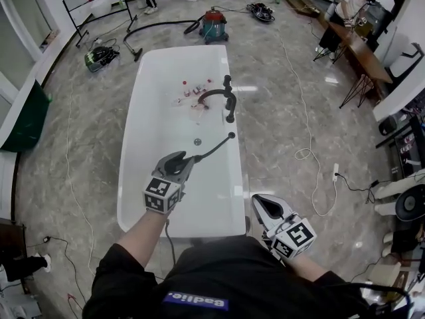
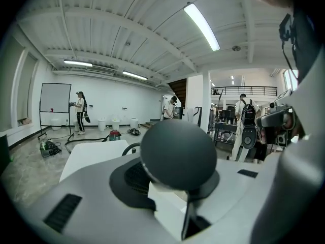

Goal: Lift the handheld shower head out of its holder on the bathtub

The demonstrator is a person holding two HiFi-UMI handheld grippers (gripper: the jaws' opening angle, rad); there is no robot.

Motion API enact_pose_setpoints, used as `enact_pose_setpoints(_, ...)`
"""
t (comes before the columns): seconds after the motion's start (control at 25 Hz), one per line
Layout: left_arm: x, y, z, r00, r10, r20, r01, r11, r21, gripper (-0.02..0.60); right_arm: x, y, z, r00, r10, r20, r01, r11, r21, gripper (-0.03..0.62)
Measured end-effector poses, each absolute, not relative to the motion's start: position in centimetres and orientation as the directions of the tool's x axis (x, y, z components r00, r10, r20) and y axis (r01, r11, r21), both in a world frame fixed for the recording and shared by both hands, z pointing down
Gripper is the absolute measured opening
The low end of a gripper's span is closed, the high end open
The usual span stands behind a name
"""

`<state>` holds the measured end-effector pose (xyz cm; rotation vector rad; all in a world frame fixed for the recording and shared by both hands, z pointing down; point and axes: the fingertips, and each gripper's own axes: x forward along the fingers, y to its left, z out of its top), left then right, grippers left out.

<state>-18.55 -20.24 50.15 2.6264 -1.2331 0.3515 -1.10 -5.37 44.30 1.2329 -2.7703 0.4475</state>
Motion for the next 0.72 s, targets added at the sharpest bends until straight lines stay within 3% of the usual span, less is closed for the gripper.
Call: enact_pose_setpoints(0.72, -23.1, -11.5, 47.3, 0.634, -0.724, 0.272, -0.769, -0.627, 0.125, 0.117, -6.5, -4.1, 42.6, -0.717, -0.674, 0.179, -0.696, 0.681, -0.226, 0.002)
